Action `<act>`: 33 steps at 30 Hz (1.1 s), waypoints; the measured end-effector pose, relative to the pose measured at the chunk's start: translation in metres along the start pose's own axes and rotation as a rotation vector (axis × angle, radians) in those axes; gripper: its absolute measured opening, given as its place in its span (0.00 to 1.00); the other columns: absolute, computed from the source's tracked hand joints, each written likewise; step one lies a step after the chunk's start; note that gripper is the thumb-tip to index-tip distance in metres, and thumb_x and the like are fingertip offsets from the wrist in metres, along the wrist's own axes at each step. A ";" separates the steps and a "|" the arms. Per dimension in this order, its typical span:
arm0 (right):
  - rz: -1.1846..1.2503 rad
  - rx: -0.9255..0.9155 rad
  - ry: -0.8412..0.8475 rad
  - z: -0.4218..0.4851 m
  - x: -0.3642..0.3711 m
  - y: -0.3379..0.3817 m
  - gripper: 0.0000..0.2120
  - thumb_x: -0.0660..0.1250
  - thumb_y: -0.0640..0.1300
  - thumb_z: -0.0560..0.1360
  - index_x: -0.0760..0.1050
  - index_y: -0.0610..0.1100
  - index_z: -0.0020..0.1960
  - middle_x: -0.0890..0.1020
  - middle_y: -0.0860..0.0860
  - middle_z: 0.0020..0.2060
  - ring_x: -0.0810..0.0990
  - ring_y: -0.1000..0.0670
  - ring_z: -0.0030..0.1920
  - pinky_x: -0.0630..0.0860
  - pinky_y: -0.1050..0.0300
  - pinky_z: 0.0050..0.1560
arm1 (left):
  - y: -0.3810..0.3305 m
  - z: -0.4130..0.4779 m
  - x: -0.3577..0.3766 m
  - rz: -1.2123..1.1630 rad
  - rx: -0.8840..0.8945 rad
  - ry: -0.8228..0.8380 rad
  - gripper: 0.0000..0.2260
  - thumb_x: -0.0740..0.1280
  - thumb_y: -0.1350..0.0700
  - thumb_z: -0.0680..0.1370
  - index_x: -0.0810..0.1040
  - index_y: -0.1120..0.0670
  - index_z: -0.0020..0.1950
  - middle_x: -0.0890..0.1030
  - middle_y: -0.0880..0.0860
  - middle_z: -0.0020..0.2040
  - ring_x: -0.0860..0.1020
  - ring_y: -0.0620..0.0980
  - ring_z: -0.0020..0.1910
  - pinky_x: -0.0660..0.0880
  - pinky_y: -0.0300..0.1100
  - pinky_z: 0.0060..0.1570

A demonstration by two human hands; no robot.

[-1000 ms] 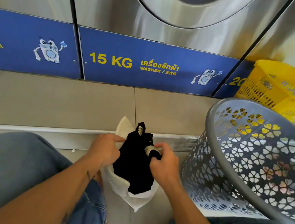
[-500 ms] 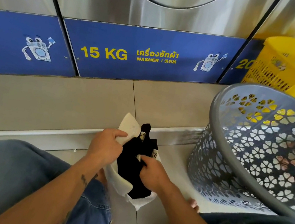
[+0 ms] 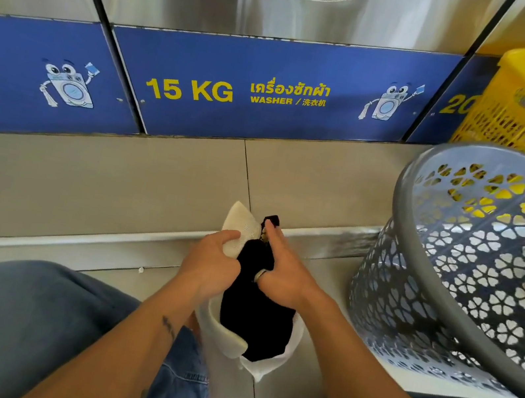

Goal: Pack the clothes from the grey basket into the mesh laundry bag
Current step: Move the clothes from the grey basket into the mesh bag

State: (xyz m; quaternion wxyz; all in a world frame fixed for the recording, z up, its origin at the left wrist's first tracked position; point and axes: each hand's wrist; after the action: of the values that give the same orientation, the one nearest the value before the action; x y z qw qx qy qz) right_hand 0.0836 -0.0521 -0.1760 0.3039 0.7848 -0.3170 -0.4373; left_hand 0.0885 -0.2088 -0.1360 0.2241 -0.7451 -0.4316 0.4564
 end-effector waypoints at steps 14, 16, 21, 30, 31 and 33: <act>-0.200 0.007 0.109 0.003 0.041 -0.021 0.29 0.58 0.36 0.74 0.66 0.50 0.75 0.77 0.45 0.68 0.74 0.41 0.66 0.72 0.46 0.67 | -0.001 -0.004 -0.012 -0.376 -0.071 -0.181 0.26 0.57 0.71 0.73 0.81 0.51 0.63 0.80 0.52 0.58 0.79 0.51 0.48 0.78 0.43 0.52; -0.185 0.071 0.133 0.008 0.030 -0.025 0.31 0.57 0.36 0.75 0.63 0.49 0.77 0.73 0.44 0.71 0.72 0.41 0.70 0.69 0.48 0.70 | -0.002 -0.009 -0.009 -0.327 -0.016 -0.122 0.25 0.57 0.71 0.74 0.81 0.51 0.63 0.80 0.52 0.60 0.79 0.52 0.54 0.76 0.46 0.60; -0.229 0.025 0.092 -0.004 0.025 -0.010 0.29 0.60 0.37 0.73 0.65 0.47 0.74 0.77 0.44 0.65 0.76 0.40 0.64 0.75 0.45 0.63 | 0.005 -0.003 -0.005 -0.263 0.013 -0.086 0.26 0.57 0.70 0.75 0.80 0.48 0.65 0.80 0.51 0.62 0.79 0.48 0.53 0.76 0.41 0.55; -0.447 -0.317 0.068 -0.026 0.064 0.002 0.30 0.67 0.34 0.69 0.65 0.43 0.70 0.72 0.44 0.66 0.71 0.42 0.63 0.74 0.48 0.54 | 0.011 -0.003 -0.013 -0.271 0.053 -0.042 0.30 0.55 0.73 0.71 0.85 0.45 0.56 0.81 0.49 0.59 0.78 0.49 0.56 0.77 0.45 0.59; -0.437 -0.312 0.076 -0.024 0.067 0.001 0.30 0.68 0.34 0.69 0.65 0.43 0.70 0.72 0.44 0.67 0.71 0.42 0.63 0.75 0.48 0.54 | 0.011 -0.004 -0.015 -0.277 0.056 -0.037 0.30 0.55 0.74 0.71 0.85 0.46 0.56 0.81 0.49 0.58 0.78 0.48 0.55 0.77 0.42 0.58; -0.308 -0.247 0.118 -0.016 0.070 -0.004 0.31 0.66 0.33 0.69 0.65 0.44 0.72 0.72 0.43 0.68 0.71 0.41 0.65 0.76 0.46 0.59 | 0.011 -0.006 -0.018 -0.301 0.063 -0.020 0.29 0.55 0.76 0.72 0.85 0.48 0.55 0.81 0.49 0.57 0.78 0.44 0.53 0.76 0.37 0.53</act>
State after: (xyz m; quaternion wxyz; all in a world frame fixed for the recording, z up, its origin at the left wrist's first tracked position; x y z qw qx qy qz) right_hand 0.1279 -0.1003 -0.2063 0.3454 0.8051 -0.1186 -0.4674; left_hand 0.0948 -0.2293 -0.1321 0.3091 -0.6602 -0.5258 0.4383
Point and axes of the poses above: each hand's wrist, its own z-axis towards the middle knuckle, its own x-axis out of the palm, y = z × x
